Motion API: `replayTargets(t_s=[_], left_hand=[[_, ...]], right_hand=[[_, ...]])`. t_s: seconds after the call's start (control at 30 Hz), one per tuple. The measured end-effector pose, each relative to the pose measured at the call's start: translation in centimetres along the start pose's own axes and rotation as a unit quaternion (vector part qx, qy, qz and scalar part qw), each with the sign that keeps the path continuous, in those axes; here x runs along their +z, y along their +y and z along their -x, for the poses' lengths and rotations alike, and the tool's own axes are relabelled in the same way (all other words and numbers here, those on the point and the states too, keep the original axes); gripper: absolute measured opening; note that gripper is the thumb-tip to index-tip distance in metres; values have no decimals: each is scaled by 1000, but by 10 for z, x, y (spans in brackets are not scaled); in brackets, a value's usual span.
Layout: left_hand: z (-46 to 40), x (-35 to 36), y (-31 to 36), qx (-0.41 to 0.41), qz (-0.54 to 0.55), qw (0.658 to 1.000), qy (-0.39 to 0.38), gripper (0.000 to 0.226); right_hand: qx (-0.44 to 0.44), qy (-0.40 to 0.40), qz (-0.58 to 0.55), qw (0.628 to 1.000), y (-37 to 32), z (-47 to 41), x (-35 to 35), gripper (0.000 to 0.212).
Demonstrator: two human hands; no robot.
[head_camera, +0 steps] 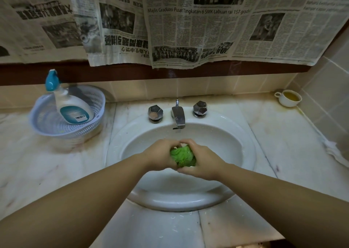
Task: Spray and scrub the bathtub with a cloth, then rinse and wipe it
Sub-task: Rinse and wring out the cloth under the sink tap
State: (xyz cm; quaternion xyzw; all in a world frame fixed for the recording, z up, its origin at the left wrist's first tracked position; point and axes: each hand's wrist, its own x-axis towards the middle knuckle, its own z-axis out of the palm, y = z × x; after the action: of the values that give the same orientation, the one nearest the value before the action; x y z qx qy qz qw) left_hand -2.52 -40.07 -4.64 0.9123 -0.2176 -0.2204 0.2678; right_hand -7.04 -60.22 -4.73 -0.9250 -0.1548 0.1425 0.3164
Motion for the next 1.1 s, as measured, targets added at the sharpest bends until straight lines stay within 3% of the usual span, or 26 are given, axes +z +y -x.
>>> replayTargets(t_s=[0.13,0.27,0.5,0.6,0.8,0.93,1.1], left_hand=[[7,0,-7,-16,33,995,-92,38],[9,7,-11,-35,-12,997,-62,28],[19,8,-9,23,-219,975,-43,58],[21,8,-9,30,-268,961,-56,61],[18,11,-23,19,-232,972,-40,70],[15,11,-35,5,-212,977,-32,72],[15,3,-51,-19,-190,981,-19,64]], right_hand=[[12,-3,27,1000,-2,-3,-4,49],[52,-7,-4,999,-4,-1,-9,36],[93,-37,-78,992,-7,2,0,27],[121,-58,-114,984,-8,-2,2,22],[146,-51,-191,969,-8,-13,2,22],[172,-60,-226,957,1,-19,0,33],[248,4,-336,909,22,-23,0,32]])
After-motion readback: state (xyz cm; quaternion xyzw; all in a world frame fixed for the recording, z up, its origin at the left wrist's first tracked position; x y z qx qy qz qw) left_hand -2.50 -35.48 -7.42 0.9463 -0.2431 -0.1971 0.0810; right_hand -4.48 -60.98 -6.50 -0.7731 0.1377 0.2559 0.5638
